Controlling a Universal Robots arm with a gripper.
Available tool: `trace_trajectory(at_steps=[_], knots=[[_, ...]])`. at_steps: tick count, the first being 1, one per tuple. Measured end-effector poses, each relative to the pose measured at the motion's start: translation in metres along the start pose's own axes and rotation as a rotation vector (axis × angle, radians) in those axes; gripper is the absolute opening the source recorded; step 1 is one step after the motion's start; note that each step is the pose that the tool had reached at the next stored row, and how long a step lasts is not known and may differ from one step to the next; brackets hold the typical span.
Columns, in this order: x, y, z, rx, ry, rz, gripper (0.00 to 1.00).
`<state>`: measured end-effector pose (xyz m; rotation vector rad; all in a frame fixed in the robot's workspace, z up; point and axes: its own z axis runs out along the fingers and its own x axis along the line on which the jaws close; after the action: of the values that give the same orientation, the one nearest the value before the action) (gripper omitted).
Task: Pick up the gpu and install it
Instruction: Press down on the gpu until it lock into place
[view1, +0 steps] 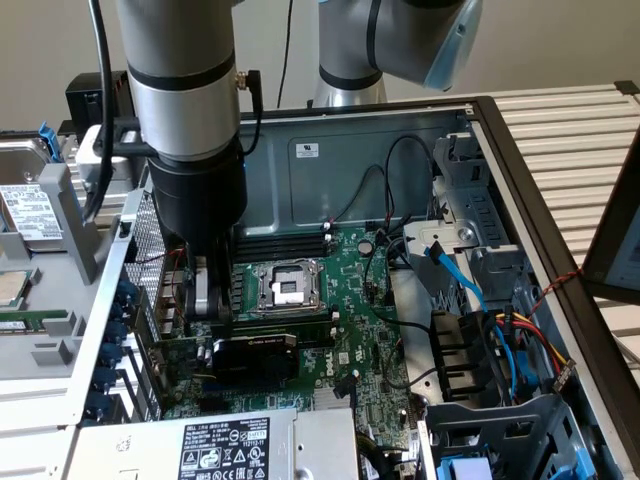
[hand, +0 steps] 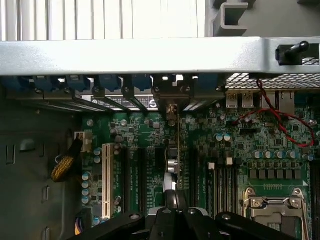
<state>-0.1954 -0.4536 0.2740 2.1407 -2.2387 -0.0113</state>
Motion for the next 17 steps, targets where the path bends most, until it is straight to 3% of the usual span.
trace_trajectory(at_steps=[4, 11, 15, 17], knots=[[-0.001, 0.0009, 0.0047, 0.0088, 0.0047, 0.0, 0.11], [-0.002, 0.0019, 0.007, 0.0099, 0.0065, 0.001, 0.11], [-0.001, 0.0024, -0.0091, 0.0102, 0.0065, 0.001, 0.11], [-0.001, 0.0013, -0.0113, 0.0102, 0.0066, 0.0, 0.11]])
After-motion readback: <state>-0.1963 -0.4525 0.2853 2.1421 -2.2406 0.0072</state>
